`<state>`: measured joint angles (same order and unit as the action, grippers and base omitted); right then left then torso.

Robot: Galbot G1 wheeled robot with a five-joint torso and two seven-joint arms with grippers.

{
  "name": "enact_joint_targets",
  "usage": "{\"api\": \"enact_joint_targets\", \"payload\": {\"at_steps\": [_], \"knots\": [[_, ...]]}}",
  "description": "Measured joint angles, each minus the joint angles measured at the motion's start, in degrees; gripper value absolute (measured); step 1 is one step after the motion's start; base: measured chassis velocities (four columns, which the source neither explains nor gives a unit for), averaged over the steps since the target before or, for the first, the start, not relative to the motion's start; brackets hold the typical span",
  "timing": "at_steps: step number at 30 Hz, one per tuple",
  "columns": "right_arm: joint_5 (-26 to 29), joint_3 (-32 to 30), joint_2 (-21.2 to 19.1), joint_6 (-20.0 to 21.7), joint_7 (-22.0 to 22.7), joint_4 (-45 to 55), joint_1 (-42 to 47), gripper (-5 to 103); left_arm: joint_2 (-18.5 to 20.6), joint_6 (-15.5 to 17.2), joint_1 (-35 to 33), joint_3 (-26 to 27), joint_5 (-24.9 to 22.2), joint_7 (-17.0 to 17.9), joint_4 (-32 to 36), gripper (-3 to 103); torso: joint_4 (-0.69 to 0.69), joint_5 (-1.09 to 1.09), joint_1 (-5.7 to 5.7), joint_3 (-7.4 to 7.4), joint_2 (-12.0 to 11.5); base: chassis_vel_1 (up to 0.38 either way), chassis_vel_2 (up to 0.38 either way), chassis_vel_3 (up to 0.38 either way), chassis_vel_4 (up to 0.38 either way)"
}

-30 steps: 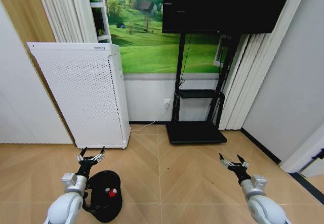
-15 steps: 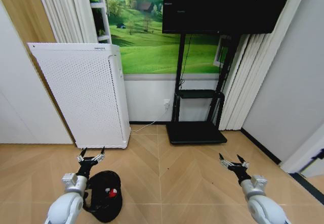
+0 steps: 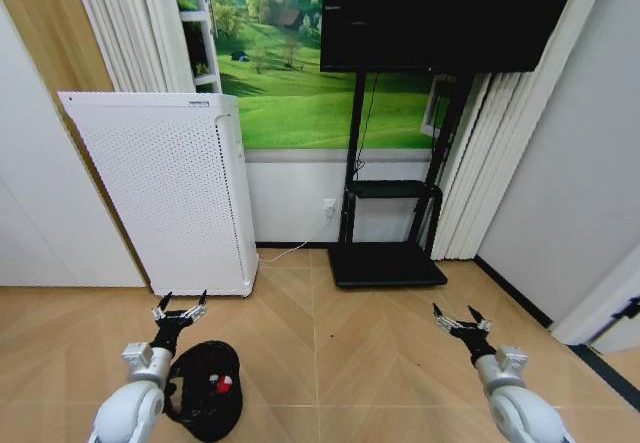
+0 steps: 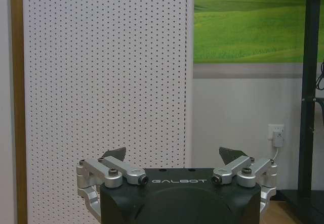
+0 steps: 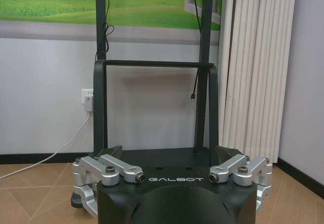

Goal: Pick up the trash bin and place the garbage on the floor into it.

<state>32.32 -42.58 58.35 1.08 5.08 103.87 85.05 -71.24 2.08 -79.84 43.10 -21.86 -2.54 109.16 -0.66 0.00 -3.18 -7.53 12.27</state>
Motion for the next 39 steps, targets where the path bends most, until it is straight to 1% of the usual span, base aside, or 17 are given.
{"api": "enact_joint_targets", "payload": {"at_steps": [3,8,14,15,18,22,25,29,32,36,37,39], "knots": [[0.0,0.0,0.0,0.0,0.0,0.0,0.0,100,0.0,0.0,-0.01,0.0,0.0,0.0,0.0,100,0.0,0.0,-0.2,-0.75,0.95,0.0,0.0,0.0,0.0],[0.0,0.0,0.0,0.0,0.0,0.0,0.0,100,0.0,0.0,-0.02,0.0,0.0,0.01,0.0,100,0.0,0.0,-0.45,-1.4,1.86,0.0,0.0,0.0,0.0],[0.0,0.0,0.0,0.0,0.0,0.0,0.0,100,0.0,0.0,-0.02,0.01,0.0,0.01,0.0,100,0.0,0.0,-0.91,-2.61,3.51,0.0,0.0,0.0,0.0],[0.0,0.0,0.0,0.0,0.0,0.0,0.0,100,0.0,0.0,-0.02,0.01,0.0,0.01,0.0,100,0.0,0.0,-0.91,-2.61,3.51,0.0,0.0,0.0,0.0],[0.0,0.0,0.0,0.0,0.0,0.0,0.0,100,0.0,-0.01,-0.02,0.01,0.0,0.01,0.0,100,0.0,0.0,-1.18,-3.39,4.57,0.0,0.0,0.0,0.0],[0.0,0.0,0.0,0.0,0.0,-0.01,0.0,100,0.0,-0.01,-0.02,0.01,0.0,0.01,0.01,100,0.0,0.0,-1.37,-3.8,5.18,0.0,0.0,0.0,0.0],[0.0,0.0,0.0,0.0,0.0,0.0,0.0,100,0.0,-0.01,-0.02,0.01,0.0,0.01,0.01,100,0.0,0.0,-1.72,-4.44,6.15,0.0,0.0,0.0,0.0],[0.0,0.0,0.0,0.0,0.0,0.0,0.0,100,0.0,-0.01,-0.02,0.01,0.0,0.01,0.01,100,0.0,0.0,-1.9,-4.83,6.74,0.0,0.0,0.0,0.0],[0.0,0.0,0.0,0.0,0.0,0.0,0.0,100,0.0,-0.01,-0.02,0.01,0.0,0.01,0.01,100,0.0,0.0,-2.26,-5.55,7.81,0.0,0.0,0.0,0.0],[0.0,0.0,0.0,0.0,0.0,0.0,0.0,100,0.0,-0.01,-0.02,0.01,0.0,0.01,0.01,100,0.0,0.0,-2.41,-5.88,8.29,0.0,0.0,0.0,0.0],[0.0,0.0,0.0,0.0,0.0,0.0,0.0,100,0.0,-0.01,-0.02,0.01,0.0,0.01,0.01,100,0.0,0.0,-2.54,-6.25,8.79,0.0,0.0,0.0,0.0],[0.0,0.0,0.0,0.0,0.0,0.0,0.0,100,0.0,-0.01,-0.02,0.01,0.0,0.01,0.01,100,0.0,0.0,-2.63,-6.43,9.07,0.0,0.0,0.0,0.0]]}}
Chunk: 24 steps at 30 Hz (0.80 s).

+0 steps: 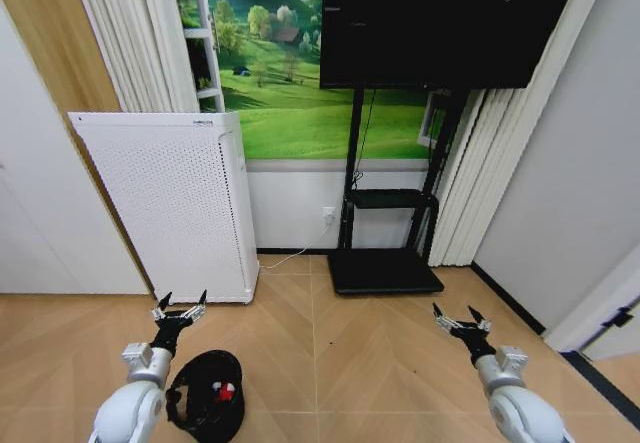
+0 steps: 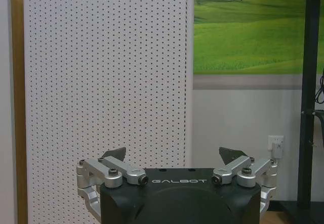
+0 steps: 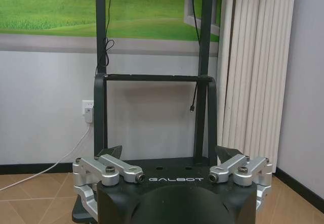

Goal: Pick up the trash bin and place the garbage on the floor into it.

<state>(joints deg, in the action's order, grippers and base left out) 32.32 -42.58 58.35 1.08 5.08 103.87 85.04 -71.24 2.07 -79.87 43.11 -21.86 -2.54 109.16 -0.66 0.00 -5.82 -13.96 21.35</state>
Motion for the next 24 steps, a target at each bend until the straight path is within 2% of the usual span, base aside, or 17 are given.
{"api": "enact_joint_targets", "payload": {"at_steps": [24], "knots": [[0.0,0.0,0.0,0.0,0.0,0.0,0.0,100,0.0,0.0,0.0,0.0,0.0,0.0,0.0,100,0.0,0.0,-2.05,-3.71,5.75,0.0,0.0,0.0,0.0]]}}
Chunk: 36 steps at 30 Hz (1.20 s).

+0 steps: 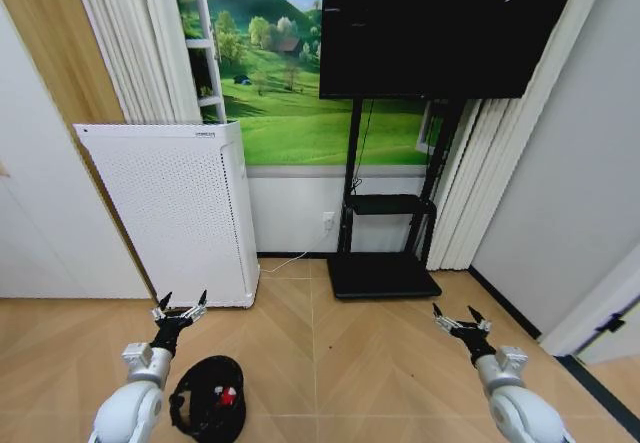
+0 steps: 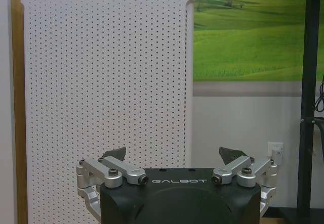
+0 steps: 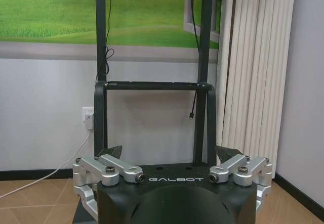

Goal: Pick up the trash bin and place the garbage on the floor into it.

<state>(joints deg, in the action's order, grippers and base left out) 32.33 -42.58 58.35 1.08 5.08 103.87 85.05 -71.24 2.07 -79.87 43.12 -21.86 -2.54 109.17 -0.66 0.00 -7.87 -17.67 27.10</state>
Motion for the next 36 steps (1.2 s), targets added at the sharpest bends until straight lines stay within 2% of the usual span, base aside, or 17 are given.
{"api": "enact_joint_targets", "payload": {"at_steps": [36], "knots": [[0.0,0.0,0.0,0.0,0.0,0.0,0.0,100,0.0,0.0,0.0,0.0,0.0,0.0,0.0,100,0.0,0.0,-3.16,-5.23,8.39,0.0,0.0,0.0,0.0]]}}
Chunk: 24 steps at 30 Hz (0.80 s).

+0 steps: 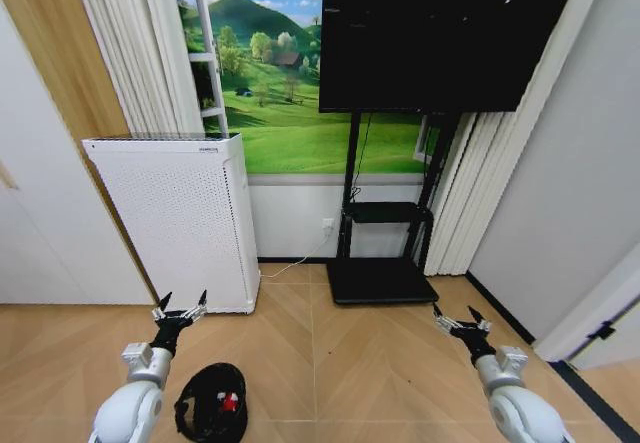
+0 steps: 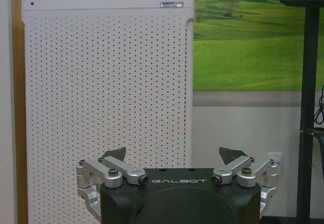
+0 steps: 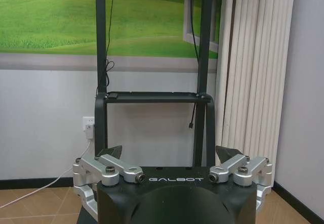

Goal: Pick up the trash bin and place the garbage on the floor into it.

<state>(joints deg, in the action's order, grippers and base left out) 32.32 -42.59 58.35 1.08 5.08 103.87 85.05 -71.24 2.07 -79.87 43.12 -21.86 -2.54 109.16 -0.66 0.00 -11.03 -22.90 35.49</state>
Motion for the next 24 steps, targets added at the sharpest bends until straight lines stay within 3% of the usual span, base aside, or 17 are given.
{"api": "enact_joint_targets", "payload": {"at_steps": [24], "knots": [[0.0,0.0,0.0,0.0,0.0,0.0,0.0,100,0.0,0.0,0.0,0.0,0.0,0.0,0.0,100,0.0,0.0,-2.49,-3.68,6.17,0.0,0.0,0.0,0.0]]}}
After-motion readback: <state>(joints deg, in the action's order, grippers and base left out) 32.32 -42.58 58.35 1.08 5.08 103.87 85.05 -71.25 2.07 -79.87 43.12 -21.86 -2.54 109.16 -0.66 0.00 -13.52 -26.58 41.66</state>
